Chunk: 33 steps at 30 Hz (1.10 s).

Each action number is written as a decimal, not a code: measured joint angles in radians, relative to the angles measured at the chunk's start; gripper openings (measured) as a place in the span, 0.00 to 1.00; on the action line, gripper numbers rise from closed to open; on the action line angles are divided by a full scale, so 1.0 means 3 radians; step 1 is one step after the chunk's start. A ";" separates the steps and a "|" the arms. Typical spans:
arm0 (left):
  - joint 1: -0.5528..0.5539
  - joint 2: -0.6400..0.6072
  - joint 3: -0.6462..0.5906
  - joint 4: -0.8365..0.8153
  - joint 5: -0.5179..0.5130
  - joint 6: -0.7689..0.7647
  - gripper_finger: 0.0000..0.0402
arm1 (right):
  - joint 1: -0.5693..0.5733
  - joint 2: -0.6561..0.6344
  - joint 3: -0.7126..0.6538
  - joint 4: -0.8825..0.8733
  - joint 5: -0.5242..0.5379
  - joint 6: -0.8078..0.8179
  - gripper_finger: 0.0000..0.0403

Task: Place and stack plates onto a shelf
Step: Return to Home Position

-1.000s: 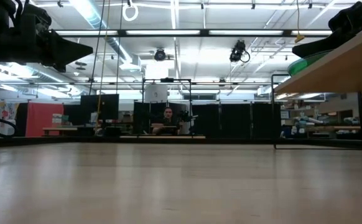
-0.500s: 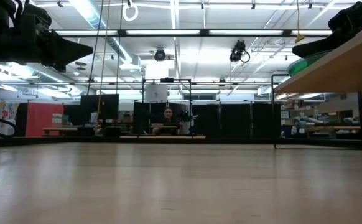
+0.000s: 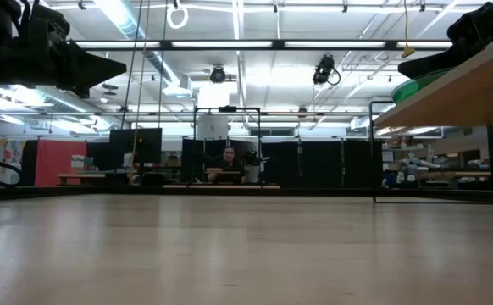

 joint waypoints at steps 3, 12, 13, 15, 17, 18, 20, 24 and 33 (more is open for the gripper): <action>-0.0029 -0.0063 0.0000 0.0006 -0.0001 -0.0002 0.03 | 0.0000 0.0000 0.0000 0.0000 0.0000 0.0000 0.02; -0.0089 -0.0195 0.0001 0.0076 -0.0001 -0.0002 0.03 | 0.0001 0.0001 0.0000 0.0002 -0.0001 0.0000 0.03; -0.0089 -0.0195 0.0001 0.0071 -0.0001 -0.0002 0.03 | 0.0000 0.0001 0.0000 0.0005 -0.0002 0.0001 0.04; -0.0089 -0.0195 0.0001 0.0075 -0.0001 -0.0002 0.03 | 0.0001 0.0001 0.0000 0.0004 -0.0001 0.0001 0.04; -0.0089 -0.0195 0.0001 0.0071 -0.0001 -0.0002 0.03 | 0.0000 0.0001 0.0001 0.0009 -0.0001 0.0001 0.04; -0.0089 -0.0195 0.0001 0.0071 -0.0001 -0.0001 0.03 | 0.0001 0.0001 0.0000 0.0008 -0.0001 0.0001 0.04; -0.0089 -0.0195 0.0001 0.0071 -0.0001 -0.0001 0.03 | 0.0000 0.0001 0.0001 0.0010 -0.0001 0.0001 0.03; -0.0089 -0.0195 0.0001 0.0070 -0.0001 -0.0001 0.03 | 0.0001 0.0001 0.0001 0.0011 -0.0001 0.0001 0.03; -0.0089 -0.0195 0.0001 0.0067 -0.0001 -0.0002 0.03 | 0.0001 0.0001 0.0001 0.0011 -0.0002 0.0001 0.04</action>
